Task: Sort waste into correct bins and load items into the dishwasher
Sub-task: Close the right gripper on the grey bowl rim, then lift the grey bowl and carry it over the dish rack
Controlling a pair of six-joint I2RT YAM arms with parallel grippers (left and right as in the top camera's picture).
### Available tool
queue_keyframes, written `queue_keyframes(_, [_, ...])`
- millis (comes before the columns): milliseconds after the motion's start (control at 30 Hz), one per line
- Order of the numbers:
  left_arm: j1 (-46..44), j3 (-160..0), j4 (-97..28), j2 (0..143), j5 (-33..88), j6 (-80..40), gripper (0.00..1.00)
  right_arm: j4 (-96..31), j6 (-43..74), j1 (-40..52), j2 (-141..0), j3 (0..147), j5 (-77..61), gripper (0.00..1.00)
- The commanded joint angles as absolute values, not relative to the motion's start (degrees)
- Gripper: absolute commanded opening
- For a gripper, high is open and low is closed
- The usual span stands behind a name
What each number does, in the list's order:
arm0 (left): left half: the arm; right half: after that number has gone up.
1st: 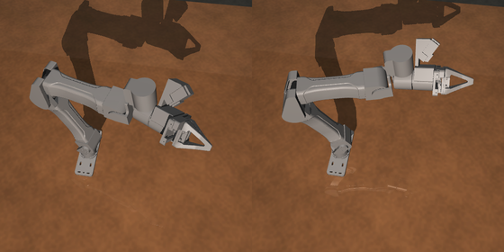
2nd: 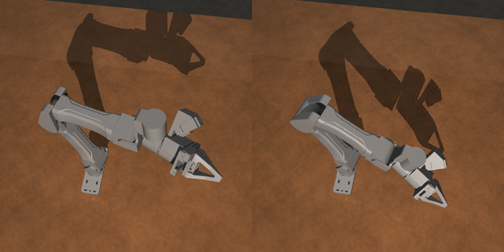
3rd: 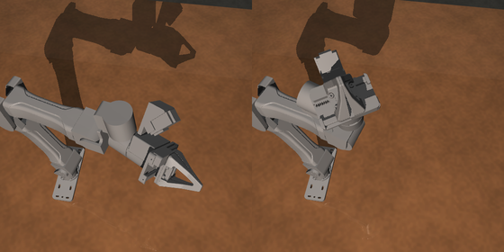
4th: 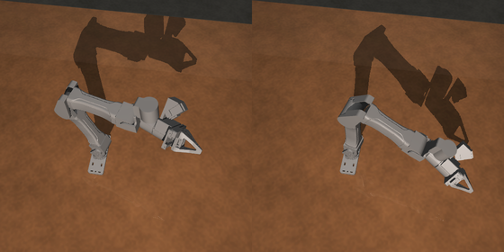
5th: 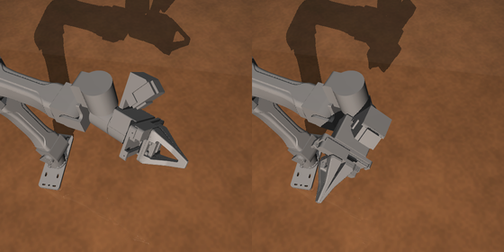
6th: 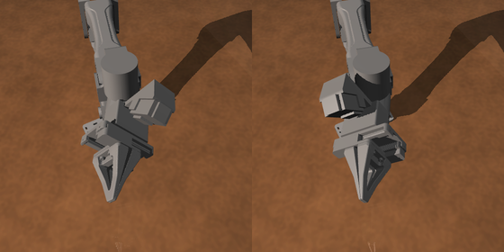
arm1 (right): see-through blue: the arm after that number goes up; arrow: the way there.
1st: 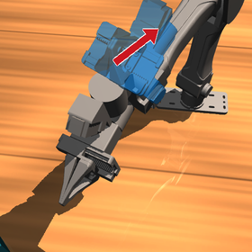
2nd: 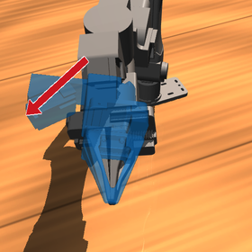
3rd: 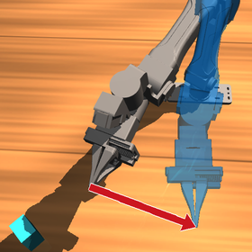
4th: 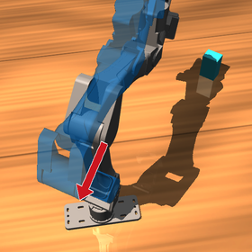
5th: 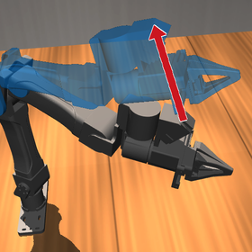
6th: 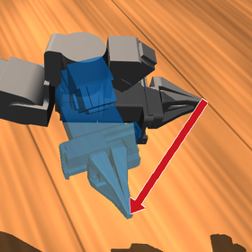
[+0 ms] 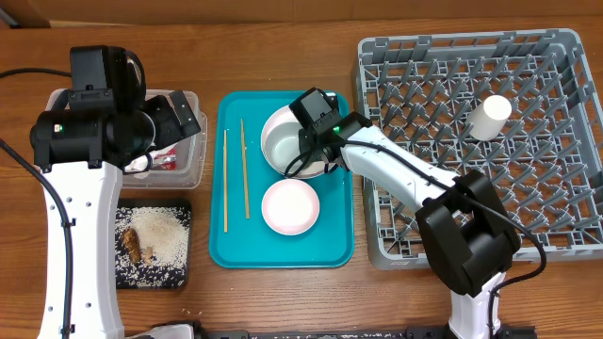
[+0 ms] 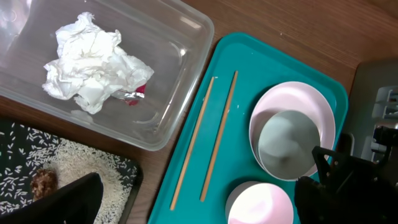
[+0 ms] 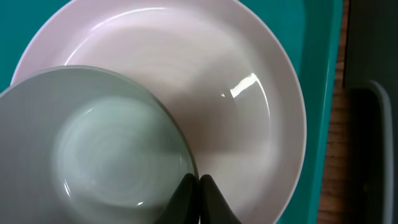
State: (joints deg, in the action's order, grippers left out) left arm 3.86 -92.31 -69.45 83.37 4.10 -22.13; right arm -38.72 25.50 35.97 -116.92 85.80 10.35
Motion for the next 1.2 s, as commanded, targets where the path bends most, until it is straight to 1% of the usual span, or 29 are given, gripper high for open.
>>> queue_keyframes(0, [3.73, -93.12, -69.41, 83.24, 4.05, -22.50, 1.00, -38.68, 25.74, 35.48, -117.91, 85.45, 10.22, 0.04])
queue_keyframes(133, [3.73, -93.12, -69.38, 83.24, 4.05, -22.50, 1.00, -36.23, 25.71, 35.46, -117.82, 85.95, 10.41, 0.04])
queue_keyframes(233, [3.73, -93.12, -69.41, 83.24, 4.05, -22.50, 1.00, -35.88, 25.65, 34.79, -116.88, 89.19, 10.41, 0.04])
queue_keyframes(267, [3.73, -93.12, -69.41, 83.24, 4.05, -22.50, 1.00, -36.64, 25.17, 34.15, -115.33, 91.98, 10.52, 0.04])
queue_keyframes(400, [3.73, -93.12, -69.41, 83.24, 4.05, -22.50, 1.00, -36.75, 24.82, 32.84, -111.24, 95.13, 11.94, 0.04])
queue_keyframes(567, [3.73, -93.12, -69.41, 83.26, 4.08, -22.50, 1.00, -36.47, 16.97, 30.65, -105.25, 96.16, 19.38, 0.04])
queue_keyframes(667, [3.73, -93.12, -69.41, 83.26, 4.05, -22.50, 1.00, -34.74, 10.09, 28.86, -102.28, 96.16, 28.80, 0.04])
queue_keyframes(833, [3.73, -93.12, -69.41, 83.24, 4.05, -22.50, 1.00, -27.62, -5.19, 24.16, -101.49, 96.14, 44.60, 0.04])
queue_keyframes(900, [3.73, -93.12, -69.41, 83.24, 4.05, -22.50, 1.00, -25.43, -10.79, 21.65, -101.58, 96.14, 45.60, 0.04])
queue_keyframes(1000, [3.73, -93.12, -69.41, 83.24, 4.05, -22.50, 1.00, -23.46, -15.79, 17.69, -101.75, 96.12, 45.60, 0.04])
queue_keyframes(1167, [3.73, -93.12, -69.41, 83.24, 4.05, -22.50, 1.00, -22.74, -18.44, 9.17, -101.95, 96.07, 45.65, 0.04])
